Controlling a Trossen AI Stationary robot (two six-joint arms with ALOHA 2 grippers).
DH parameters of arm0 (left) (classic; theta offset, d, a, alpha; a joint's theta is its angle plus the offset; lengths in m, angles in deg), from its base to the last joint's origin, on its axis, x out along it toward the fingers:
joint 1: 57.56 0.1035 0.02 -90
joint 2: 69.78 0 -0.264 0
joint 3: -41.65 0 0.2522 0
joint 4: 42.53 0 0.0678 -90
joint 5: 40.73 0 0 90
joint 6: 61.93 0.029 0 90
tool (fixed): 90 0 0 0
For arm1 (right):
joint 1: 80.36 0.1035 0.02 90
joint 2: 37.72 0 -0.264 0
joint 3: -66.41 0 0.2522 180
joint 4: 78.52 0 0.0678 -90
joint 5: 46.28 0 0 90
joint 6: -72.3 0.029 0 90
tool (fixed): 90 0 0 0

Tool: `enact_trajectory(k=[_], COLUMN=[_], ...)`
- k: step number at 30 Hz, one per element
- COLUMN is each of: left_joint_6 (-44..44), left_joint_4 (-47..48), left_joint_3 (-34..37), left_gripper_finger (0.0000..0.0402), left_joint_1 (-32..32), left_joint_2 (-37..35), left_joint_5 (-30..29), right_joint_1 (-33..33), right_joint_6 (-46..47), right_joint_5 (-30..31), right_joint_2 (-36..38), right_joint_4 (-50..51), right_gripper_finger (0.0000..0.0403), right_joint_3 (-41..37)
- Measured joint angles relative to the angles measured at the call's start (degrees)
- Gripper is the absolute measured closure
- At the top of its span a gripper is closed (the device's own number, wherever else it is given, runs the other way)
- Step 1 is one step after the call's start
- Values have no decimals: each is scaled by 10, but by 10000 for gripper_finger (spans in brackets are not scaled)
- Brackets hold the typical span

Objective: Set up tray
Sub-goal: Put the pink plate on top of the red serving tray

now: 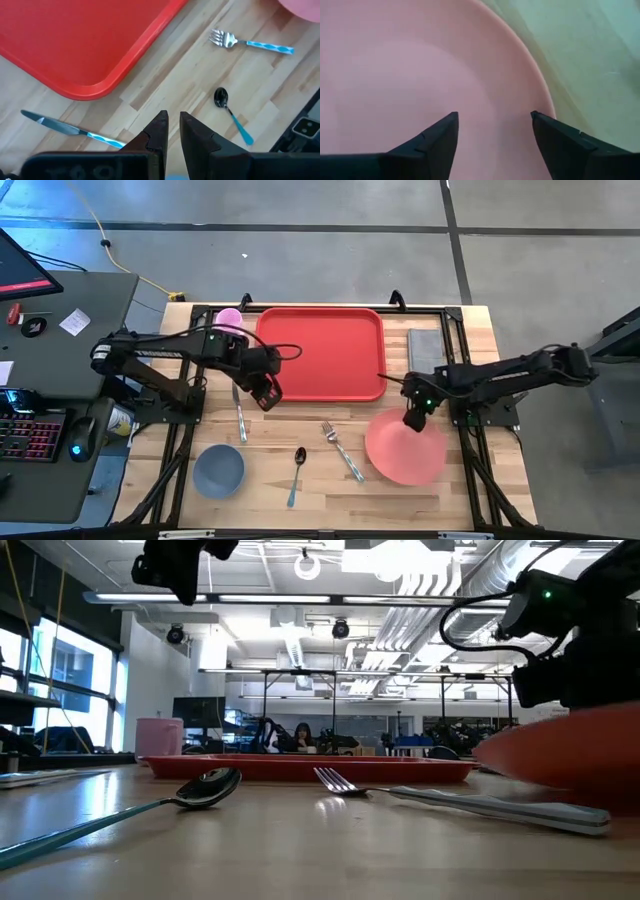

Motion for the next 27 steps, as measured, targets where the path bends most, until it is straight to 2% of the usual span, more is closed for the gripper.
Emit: enact_trajectory(k=[7,14,16,23,27], left_joint_6=[0,1,7,11,18], left_joint_4=[0,0,0,-1,-1], left_joint_3=[0,0,0,0,0], left_gripper_finger=[316,316,316,316,316], left_joint_1=[-2,-3,-3,-3,-3], left_joint_2=[0,0,0,0,0], left_joint_5=[-8,-10,-10,-11,-11], right_joint_1=[0,0,0,-20,-28], right_joint_6=[76,180,192,269,264], right_joint_5=[-8,-63,-47,81,83], right_joint_2=[8,45,66,135,145], right_joint_4=[-24,-13,23,142,176], right_gripper_finger=[150,150,151,151,151], right_joint_3=[0,0,0,-1,-3])
